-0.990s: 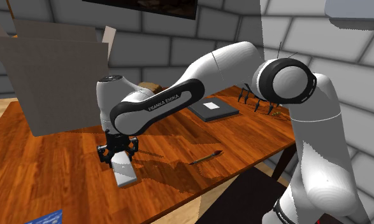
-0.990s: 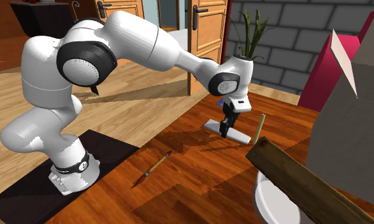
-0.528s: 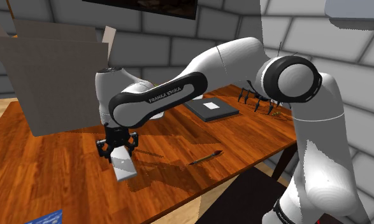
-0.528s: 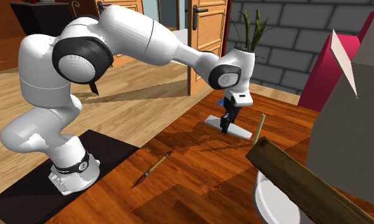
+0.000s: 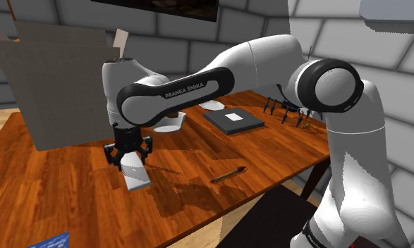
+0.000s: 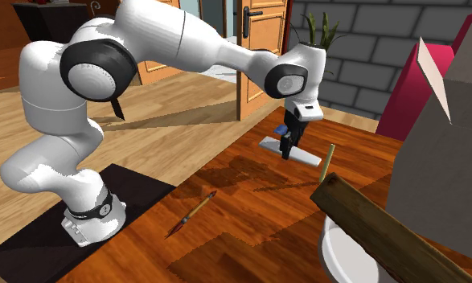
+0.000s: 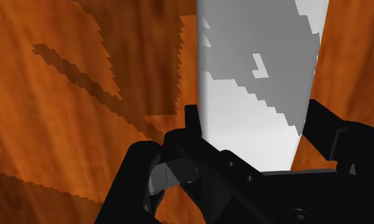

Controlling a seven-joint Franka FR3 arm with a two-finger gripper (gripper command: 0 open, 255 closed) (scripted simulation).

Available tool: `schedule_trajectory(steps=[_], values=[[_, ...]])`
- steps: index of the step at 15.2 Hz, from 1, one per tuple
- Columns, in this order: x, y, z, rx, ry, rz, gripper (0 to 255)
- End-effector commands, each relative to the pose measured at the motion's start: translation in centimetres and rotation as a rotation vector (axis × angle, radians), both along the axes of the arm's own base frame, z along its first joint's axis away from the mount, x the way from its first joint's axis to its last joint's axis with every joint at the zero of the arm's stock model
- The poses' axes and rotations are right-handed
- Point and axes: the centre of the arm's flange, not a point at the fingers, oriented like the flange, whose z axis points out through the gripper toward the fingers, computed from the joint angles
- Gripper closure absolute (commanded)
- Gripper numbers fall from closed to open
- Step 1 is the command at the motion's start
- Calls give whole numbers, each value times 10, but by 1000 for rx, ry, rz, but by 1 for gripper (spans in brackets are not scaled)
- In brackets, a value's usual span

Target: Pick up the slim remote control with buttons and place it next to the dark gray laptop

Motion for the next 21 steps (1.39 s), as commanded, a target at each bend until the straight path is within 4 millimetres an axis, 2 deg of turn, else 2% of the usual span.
schedule_trajectory(steps=[1,6,21], values=[[0,-1,11,0,0,0,255],[0,-1,33,0,0,0,255],[-25,-197,34,0,0,0,255]])
